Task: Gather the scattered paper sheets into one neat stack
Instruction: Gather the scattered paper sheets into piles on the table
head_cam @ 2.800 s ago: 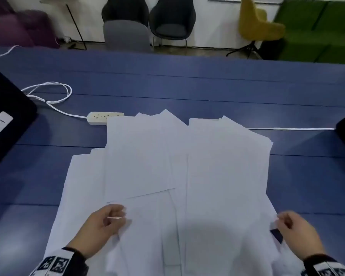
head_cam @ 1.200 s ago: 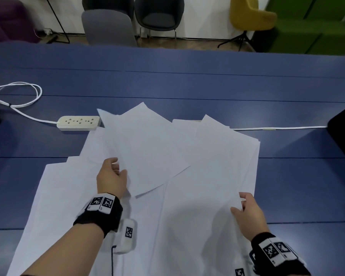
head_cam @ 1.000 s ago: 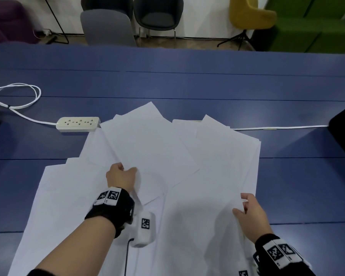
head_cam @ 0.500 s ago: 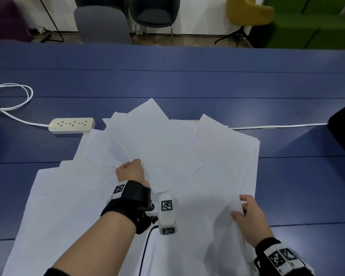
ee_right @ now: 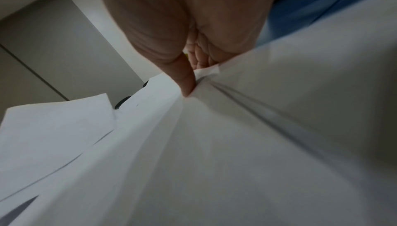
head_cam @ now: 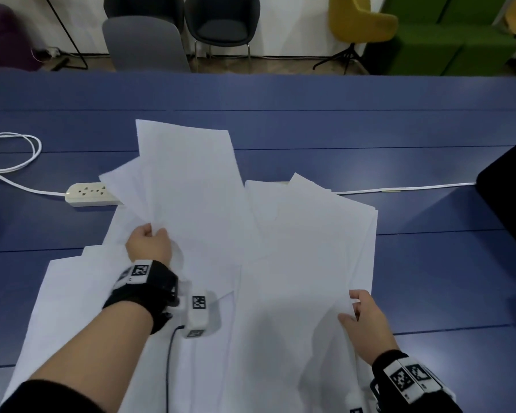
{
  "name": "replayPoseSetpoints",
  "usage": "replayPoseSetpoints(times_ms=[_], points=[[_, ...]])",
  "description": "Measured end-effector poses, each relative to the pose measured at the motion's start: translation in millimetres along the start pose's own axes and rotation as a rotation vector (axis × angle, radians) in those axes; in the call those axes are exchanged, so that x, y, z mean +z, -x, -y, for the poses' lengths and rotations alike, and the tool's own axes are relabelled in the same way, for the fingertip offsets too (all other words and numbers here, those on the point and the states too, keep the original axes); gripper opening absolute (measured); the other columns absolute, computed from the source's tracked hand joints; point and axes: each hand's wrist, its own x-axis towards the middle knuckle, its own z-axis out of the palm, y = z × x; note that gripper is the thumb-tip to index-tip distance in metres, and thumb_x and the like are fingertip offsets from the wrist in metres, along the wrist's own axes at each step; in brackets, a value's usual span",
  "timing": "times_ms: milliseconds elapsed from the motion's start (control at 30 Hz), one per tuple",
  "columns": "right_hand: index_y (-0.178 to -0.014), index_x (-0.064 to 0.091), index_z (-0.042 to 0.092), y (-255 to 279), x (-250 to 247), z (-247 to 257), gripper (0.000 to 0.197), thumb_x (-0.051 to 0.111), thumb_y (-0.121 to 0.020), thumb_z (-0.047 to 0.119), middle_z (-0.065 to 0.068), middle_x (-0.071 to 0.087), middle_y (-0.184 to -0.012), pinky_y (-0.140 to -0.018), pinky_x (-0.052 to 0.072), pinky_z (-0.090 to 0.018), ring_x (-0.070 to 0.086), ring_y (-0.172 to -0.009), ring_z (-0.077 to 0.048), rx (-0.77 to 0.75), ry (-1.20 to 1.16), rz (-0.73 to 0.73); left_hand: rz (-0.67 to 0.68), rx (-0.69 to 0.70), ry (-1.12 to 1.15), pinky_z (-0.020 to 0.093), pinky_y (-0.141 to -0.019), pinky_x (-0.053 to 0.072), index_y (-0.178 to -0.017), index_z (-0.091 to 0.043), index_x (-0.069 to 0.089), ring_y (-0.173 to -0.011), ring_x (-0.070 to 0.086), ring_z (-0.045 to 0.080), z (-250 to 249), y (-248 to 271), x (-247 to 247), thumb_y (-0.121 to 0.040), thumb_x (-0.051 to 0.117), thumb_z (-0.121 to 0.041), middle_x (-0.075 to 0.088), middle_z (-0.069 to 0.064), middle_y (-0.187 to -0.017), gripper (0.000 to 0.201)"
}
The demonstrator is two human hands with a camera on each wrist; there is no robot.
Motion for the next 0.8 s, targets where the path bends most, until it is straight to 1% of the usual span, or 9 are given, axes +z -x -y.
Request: replayPoseSetpoints(times_ms=[100,167,267,333,400,500,600,667,800], points=[[-0.120,0.049,0.016,-1.9,0.9,-0.7,0.035,0.058,-0.087,0.006,-0.007,0.067,-0.097,-0.071,0.050,-0.029,0.065,-0.086,-0.023,0.001,-0.005,-0.002,-0.052,0.033,0.088,0.027,-0.089,0.042,-0.128,-0.003,0.054,-0.107,0.060,0.027,-5.0,-13.9,-32.2,-0.088,0.058,-0.009,0.061,0.015,-0.127,0.041],[-0.120,0.049,0.016,-3.0,1.5,-1.6,0.036,0.058,-0.086,0.007,-0.008,0.066,-0.101,-0.073,0.048,-0.030,0.063,-0.088,-0.023,0.007,0.000,-0.003,-0.003,0.028,0.138,0.027,-0.093,0.041,-0.137,-0.005,0.047,-0.111,0.057,0.023,-3.5,-22.9,-55.2,-0.090,0.058,-0.014,0.056,0.009,-0.134,0.049],[-0.120,0.049,0.016,-3.1,1.6,-0.8,0.037,0.059,-0.086,0.009,-0.008,0.065,-0.102,-0.071,0.044,-0.029,0.061,-0.088,-0.023,0.004,0.013,-0.008,0.097,-0.068,0.054,0.040,-0.100,0.041,-0.137,-0.001,0.044,-0.128,0.049,0.035,8.1,-29.6,-82.5,-0.094,0.052,-0.025,0.049,0.019,-0.143,0.050],[-0.121,0.048,0.016,-2.6,1.2,0.7,0.037,0.059,-0.086,0.010,-0.007,0.063,-0.100,-0.069,0.044,-0.028,0.059,-0.084,-0.021,-0.002,0.025,-0.014,0.187,-0.173,0.008,0.045,-0.089,0.044,-0.130,-0.004,0.050,-0.130,0.047,0.040,22.6,-27.5,-91.9,-0.094,0.051,-0.027,0.048,0.023,-0.141,0.043],[-0.121,0.048,0.015,-1.5,0.7,1.9,0.037,0.059,-0.086,0.011,-0.007,0.060,-0.096,-0.061,0.041,-0.024,0.055,-0.076,-0.016,-0.006,0.045,-0.018,0.257,-0.194,-0.116,0.043,-0.077,0.045,-0.108,-0.008,0.056,-0.124,0.051,0.043,37.0,-21.5,-92.6,-0.094,0.053,-0.025,0.056,0.026,-0.123,0.023],[-0.122,0.048,0.014,-0.1,-0.5,3.7,0.038,0.058,-0.086,0.011,-0.008,0.060,-0.095,-0.058,0.039,-0.022,0.053,-0.073,-0.015,-0.009,0.056,-0.021,0.269,-0.062,-0.353,0.035,-0.062,0.036,-0.076,-0.005,0.049,-0.090,0.057,0.035,58.6,-20.1,-85.5,-0.092,0.053,-0.014,0.052,0.016,-0.079,0.019],[-0.124,0.047,0.014,1.1,-1.7,5.6,0.040,0.059,-0.086,0.013,-0.008,0.058,-0.100,-0.067,0.040,-0.027,0.054,-0.079,-0.019,-0.006,0.081,-0.017,0.194,-0.029,-0.383,0.034,-0.068,0.037,-0.088,-0.001,0.055,-0.084,0.053,0.033,66.8,-15.3,-88.5,-0.087,0.053,-0.004,0.054,0.017,-0.089,0.004],[-0.125,0.046,0.014,1.5,-2.3,7.6,0.040,0.059,-0.086,0.013,-0.008,0.056,-0.101,-0.070,0.040,-0.027,0.054,-0.081,-0.019,-0.003,0.088,-0.015,0.134,0.000,-0.388,0.037,-0.082,0.042,-0.106,0.003,0.056,-0.098,0.057,0.038,69.6,-15.6,-93.9,-0.085,0.052,0.001,0.057,0.019,-0.104,0.021],[-0.125,0.047,0.013,2.3,-2.6,9.3,0.041,0.059,-0.086,0.012,-0.008,0.055,-0.101,-0.070,0.039,-0.027,0.054,-0.082,-0.021,0.001,0.093,-0.012,0.049,0.035,-0.280,0.033,-0.079,0.040,-0.113,-0.001,0.059,-0.088,0.053,0.030,63.3,-15.6,-113.0,-0.085,0.049,0.002,0.064,0.021,-0.115,0.030]])
